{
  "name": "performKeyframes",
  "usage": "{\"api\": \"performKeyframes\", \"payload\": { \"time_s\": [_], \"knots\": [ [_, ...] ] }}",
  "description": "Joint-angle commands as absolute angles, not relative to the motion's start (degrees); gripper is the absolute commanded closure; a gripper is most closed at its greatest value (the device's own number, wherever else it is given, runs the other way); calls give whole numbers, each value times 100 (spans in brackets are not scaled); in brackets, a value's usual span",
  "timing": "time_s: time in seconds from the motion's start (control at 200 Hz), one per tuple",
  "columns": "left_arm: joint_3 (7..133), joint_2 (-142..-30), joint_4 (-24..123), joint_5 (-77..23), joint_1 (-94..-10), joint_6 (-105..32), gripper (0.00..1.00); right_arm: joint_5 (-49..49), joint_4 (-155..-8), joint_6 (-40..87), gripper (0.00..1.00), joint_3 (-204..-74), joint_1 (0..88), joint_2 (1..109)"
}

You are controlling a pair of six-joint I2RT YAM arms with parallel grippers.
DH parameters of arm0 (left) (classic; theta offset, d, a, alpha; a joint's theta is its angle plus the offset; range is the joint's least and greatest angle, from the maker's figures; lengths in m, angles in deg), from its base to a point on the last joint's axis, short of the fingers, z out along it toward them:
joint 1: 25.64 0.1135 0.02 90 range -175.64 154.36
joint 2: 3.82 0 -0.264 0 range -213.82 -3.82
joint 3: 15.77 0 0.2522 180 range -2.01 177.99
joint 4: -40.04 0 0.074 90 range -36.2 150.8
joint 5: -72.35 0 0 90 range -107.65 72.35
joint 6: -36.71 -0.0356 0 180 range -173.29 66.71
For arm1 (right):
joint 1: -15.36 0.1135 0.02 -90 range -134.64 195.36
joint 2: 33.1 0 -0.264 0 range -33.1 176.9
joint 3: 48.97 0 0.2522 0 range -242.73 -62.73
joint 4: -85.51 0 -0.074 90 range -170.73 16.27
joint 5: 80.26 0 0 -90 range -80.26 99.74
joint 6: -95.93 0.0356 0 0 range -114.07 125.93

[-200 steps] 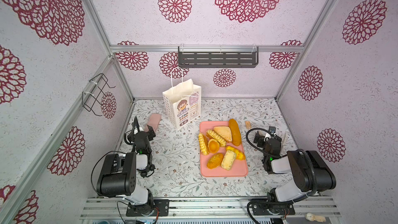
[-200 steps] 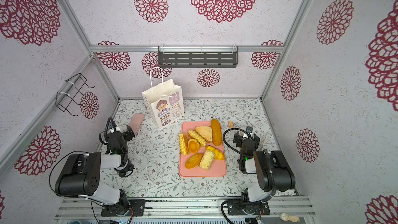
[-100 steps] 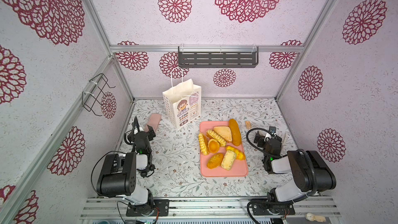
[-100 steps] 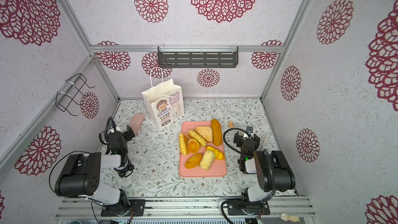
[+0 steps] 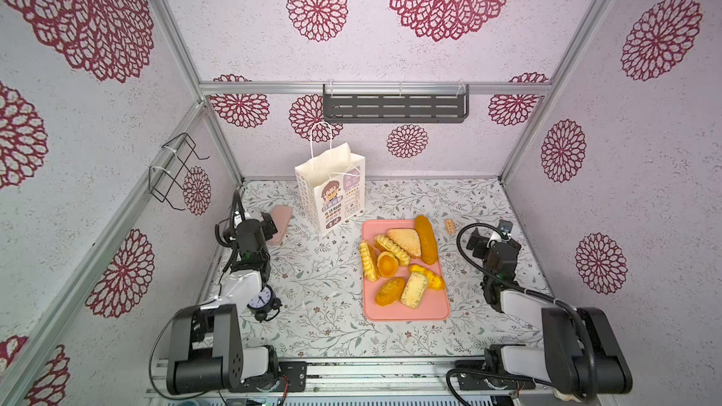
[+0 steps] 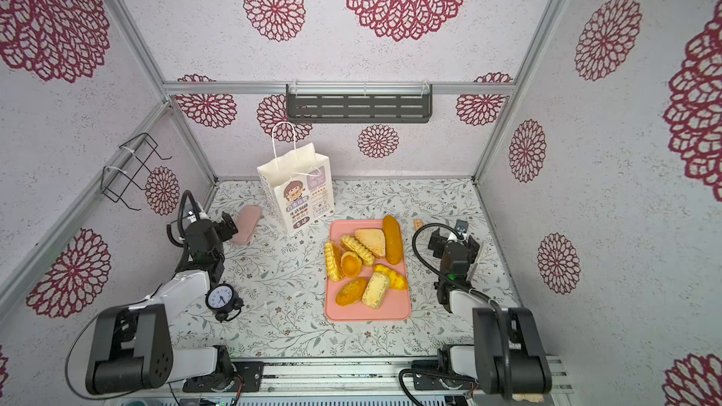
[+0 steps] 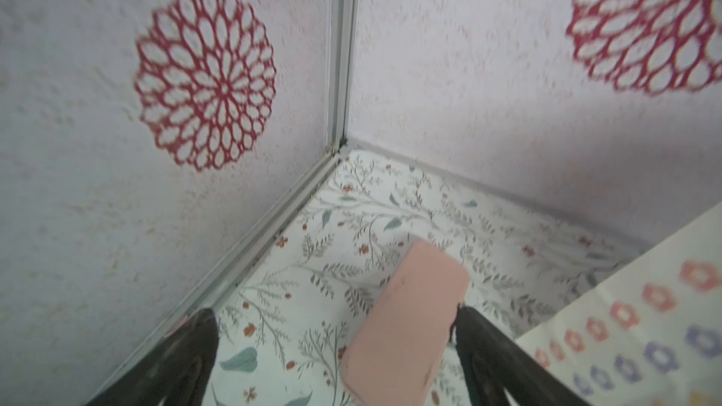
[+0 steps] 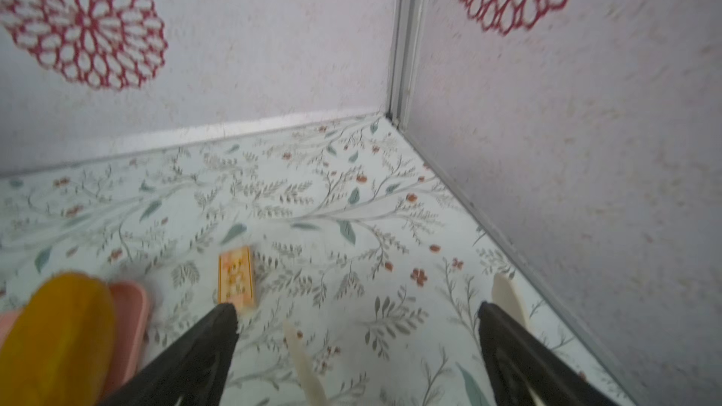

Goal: Place the fake bread into the paper bag
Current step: 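Reach the left gripper to the bag's top edge while the right moves over the tray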

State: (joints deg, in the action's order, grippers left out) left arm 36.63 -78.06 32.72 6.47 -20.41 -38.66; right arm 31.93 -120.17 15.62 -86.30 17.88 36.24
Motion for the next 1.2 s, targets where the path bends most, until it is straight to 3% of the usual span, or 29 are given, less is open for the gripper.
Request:
{"api": "performKeyframes", "payload": {
  "time_s": [0.0, 0.08, 0.185, 0.265, 0.49, 0.71, 0.911, 1.191],
  "knots": [
    [4605, -7373, 5523, 726, -1956, -3038, 3, 3567, -9349, 3032, 1, -9549, 1791, 2999],
    [5799, -7627, 6780, -716, -1640, -2862, 3, 2769, -8267, 3463, 2, -10013, 1757, 2751],
    [7475, -8384, 8203, -1572, -1625, -2974, 3, 914, -7936, 3542, 26, -10222, 1775, 2493],
    [8397, -8820, 8732, -2263, -1658, -3215, 1, 360, -7894, 3850, 27, -10158, 1947, 2265],
    [9944, -9743, 9149, -3443, -1924, -3966, 5, 218, -7710, 3740, 24, -10299, 3281, 1959],
    [11392, -10931, 9797, -3917, -2343, -4637, 10, 193, -7303, 3494, 21, -10995, 4231, 2264],
    [12689, -12076, 10634, -3540, -2781, -5214, 15, 563, -7016, 3474, 19, -11403, 4889, 2609],
    [12835, -12360, 10441, -2864, -2992, -5376, 15, 829, -7064, 3656, 19, -11467, 5317, 2877]
  ]
}}
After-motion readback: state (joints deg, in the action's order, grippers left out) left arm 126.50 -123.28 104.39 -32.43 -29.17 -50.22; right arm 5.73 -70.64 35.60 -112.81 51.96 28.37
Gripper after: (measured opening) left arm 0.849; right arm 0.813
